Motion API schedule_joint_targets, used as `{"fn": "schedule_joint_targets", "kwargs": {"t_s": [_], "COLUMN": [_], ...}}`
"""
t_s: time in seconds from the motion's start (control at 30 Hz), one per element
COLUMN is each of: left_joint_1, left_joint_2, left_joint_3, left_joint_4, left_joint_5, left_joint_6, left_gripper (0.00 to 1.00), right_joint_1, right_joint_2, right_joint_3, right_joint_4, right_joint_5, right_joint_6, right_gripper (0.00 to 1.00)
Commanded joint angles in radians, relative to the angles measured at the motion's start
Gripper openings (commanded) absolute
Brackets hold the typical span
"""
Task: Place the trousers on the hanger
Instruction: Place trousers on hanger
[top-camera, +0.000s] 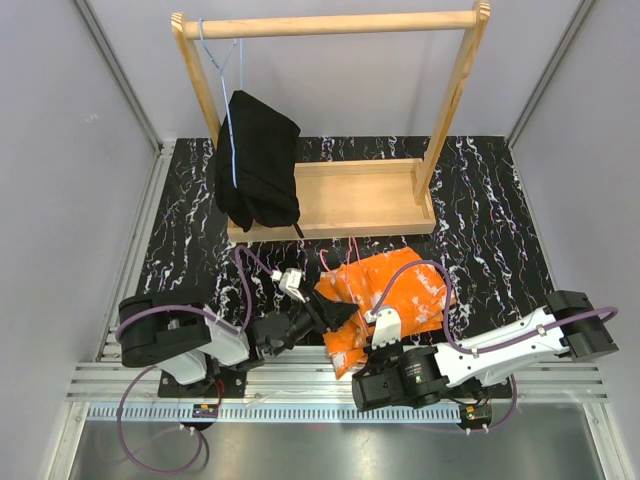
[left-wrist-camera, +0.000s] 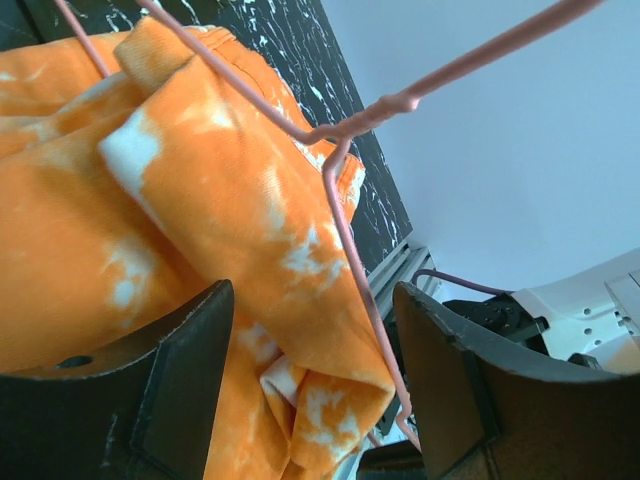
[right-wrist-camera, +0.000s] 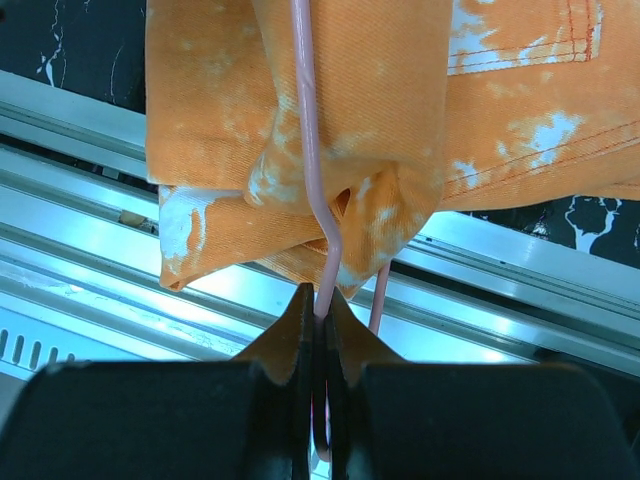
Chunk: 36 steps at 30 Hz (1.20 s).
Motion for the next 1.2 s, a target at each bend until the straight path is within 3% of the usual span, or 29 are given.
{"fn": "schedule_joint_targets", "kwargs": {"t_s": [0.0,0.2,0.6,0.73,0.87,0.97,1.17], "left_joint_1": [0.005,0.005,0.024,0.027,0.039,0.045,0.047], "left_joint_2": [-0.041,-0.027,0.054,0.067,0.082,0.097,0.122], "left_joint_3": [-0.037,0.061,0.110,0.141,0.138,0.118,0.064], "left_joint_4": [0.377,0.352,0.378,0.377,0.377,0.377,0.377], "left_joint_5": [-0.026,0.033,0.078,0.098,0.104,0.101,0.072], "left_joint_6": [-0.037,-0.002,-0.034,-0.032,-0.055,-0.083,-0.112], "left_gripper": [0.67,0.67,0.64,0.44,0.17,0.06,0.00], "right_joint_1": [0.012,0.014,0.015,0.017,0.019,0.019,0.019], "right_joint_2": [-0.023,-0.015,0.002,0.005,-0.001,-0.013,-0.039], "right_joint_3": [0.019,0.021,0.025,0.022,0.024,0.021,0.032], "right_joint_4": [0.001,0.003,0.014,0.014,0.004,-0.008,-0.097], "right_joint_5": [0.017,0.018,0.009,0.006,0.008,0.009,0.029], "right_joint_6": [0.024,0.024,0.011,0.014,0.024,0.034,0.072], "right_gripper": [0.00,0.00,0.00,0.00,0.00,0.00,0.03]}}
